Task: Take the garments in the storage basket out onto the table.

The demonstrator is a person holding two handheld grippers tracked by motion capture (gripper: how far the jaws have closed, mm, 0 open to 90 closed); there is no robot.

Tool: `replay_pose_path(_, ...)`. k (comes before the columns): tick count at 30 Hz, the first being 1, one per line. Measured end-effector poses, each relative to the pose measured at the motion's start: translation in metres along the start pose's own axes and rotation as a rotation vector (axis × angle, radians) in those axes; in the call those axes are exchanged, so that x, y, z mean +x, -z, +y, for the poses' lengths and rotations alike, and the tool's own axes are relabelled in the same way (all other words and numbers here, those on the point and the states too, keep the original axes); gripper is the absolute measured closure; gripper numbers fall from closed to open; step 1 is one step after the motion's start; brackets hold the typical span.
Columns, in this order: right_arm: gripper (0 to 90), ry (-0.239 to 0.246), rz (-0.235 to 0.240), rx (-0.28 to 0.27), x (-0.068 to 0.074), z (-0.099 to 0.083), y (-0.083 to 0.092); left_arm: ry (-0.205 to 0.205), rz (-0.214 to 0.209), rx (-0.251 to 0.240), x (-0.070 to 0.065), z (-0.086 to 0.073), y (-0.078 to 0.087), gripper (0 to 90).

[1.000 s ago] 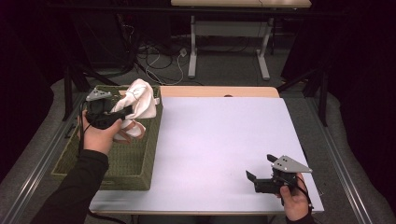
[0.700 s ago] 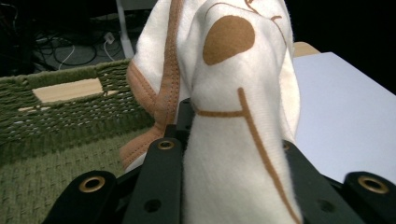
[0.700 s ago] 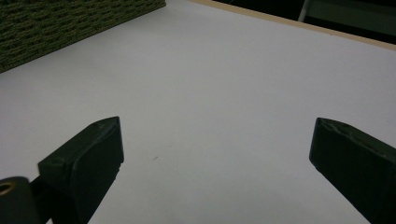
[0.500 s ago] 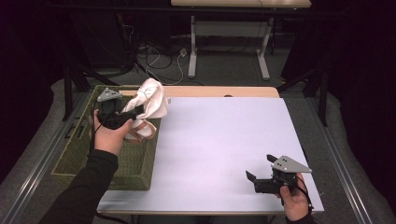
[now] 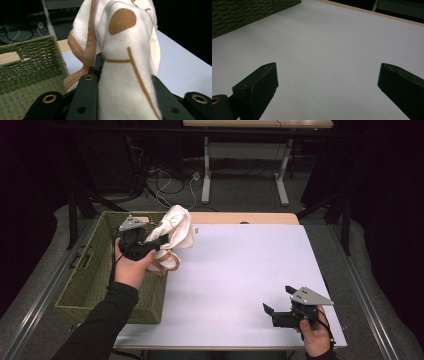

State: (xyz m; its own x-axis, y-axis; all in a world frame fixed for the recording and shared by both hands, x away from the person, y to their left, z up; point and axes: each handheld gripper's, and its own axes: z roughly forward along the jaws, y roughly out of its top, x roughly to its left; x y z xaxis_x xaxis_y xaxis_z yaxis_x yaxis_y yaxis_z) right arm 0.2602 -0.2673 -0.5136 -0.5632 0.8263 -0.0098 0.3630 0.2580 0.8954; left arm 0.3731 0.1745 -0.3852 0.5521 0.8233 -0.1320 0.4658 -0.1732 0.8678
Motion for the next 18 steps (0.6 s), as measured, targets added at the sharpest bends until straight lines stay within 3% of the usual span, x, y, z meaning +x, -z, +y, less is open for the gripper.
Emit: replay_pose_path(18,2.7,0.004,0.000,0.000,0.000,0.000,0.001,-0.009,-0.104,-0.012,-0.037,-0.001,-0.028,76.2)
